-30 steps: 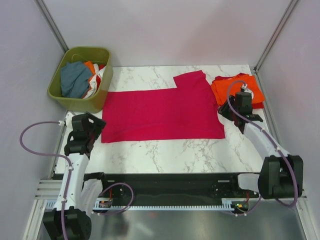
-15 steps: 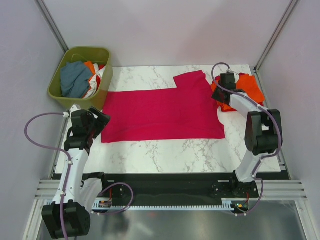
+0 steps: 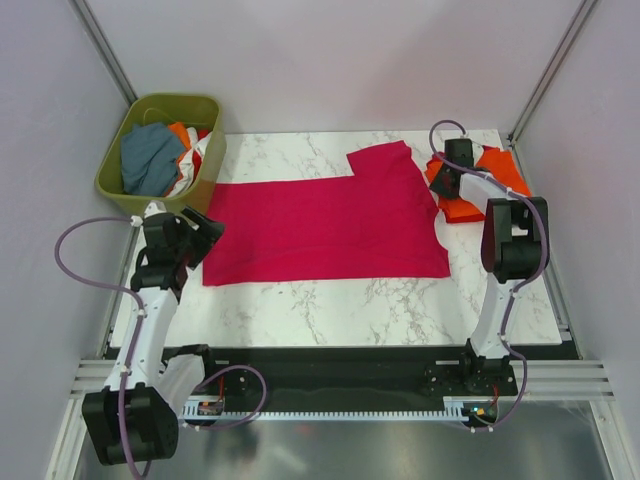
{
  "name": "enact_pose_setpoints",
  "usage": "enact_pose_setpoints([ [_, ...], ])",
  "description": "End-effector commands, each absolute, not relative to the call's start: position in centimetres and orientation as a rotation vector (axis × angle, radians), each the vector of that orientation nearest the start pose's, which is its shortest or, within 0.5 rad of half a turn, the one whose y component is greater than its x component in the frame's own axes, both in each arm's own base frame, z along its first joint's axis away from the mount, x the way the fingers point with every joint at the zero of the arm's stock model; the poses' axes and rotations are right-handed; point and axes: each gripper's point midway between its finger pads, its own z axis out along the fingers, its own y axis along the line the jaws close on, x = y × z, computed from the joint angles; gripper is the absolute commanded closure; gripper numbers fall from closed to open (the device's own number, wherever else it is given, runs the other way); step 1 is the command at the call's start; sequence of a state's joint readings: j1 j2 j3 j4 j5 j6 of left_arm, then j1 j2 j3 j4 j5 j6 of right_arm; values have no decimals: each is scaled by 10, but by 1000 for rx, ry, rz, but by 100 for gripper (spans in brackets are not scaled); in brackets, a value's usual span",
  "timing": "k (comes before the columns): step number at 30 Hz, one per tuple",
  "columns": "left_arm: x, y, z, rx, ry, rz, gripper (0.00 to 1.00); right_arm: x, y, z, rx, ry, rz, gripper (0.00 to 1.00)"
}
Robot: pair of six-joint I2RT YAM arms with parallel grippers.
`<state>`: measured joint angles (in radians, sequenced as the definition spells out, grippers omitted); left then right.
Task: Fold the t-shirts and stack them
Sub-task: Fold the tshirt
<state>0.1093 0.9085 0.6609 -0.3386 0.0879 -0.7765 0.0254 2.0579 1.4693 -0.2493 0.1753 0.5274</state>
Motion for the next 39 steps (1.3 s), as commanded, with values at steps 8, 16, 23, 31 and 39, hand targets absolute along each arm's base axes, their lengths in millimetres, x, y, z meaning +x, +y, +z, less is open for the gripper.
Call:
enact_pose_setpoints([
  [8, 331, -40, 162, -803, 1996, -574, 18, 541, -35, 79, 715, 2202, -15, 63],
  [16, 357, -78, 167, -717, 2030, -589, 18, 590, 15, 118, 564, 2135, 278, 39],
  [23, 396, -98, 170, -651, 2052, -645, 19, 639, 53, 96, 519, 2128, 342, 38],
  [31, 438, -101, 170, -626, 2013, -641, 19, 682, 64, 72, 443, 2105, 402, 39],
  [39, 458, -106, 156, -602, 2027, -643, 20, 693, 70, 41, 442, 2090, 443, 44],
])
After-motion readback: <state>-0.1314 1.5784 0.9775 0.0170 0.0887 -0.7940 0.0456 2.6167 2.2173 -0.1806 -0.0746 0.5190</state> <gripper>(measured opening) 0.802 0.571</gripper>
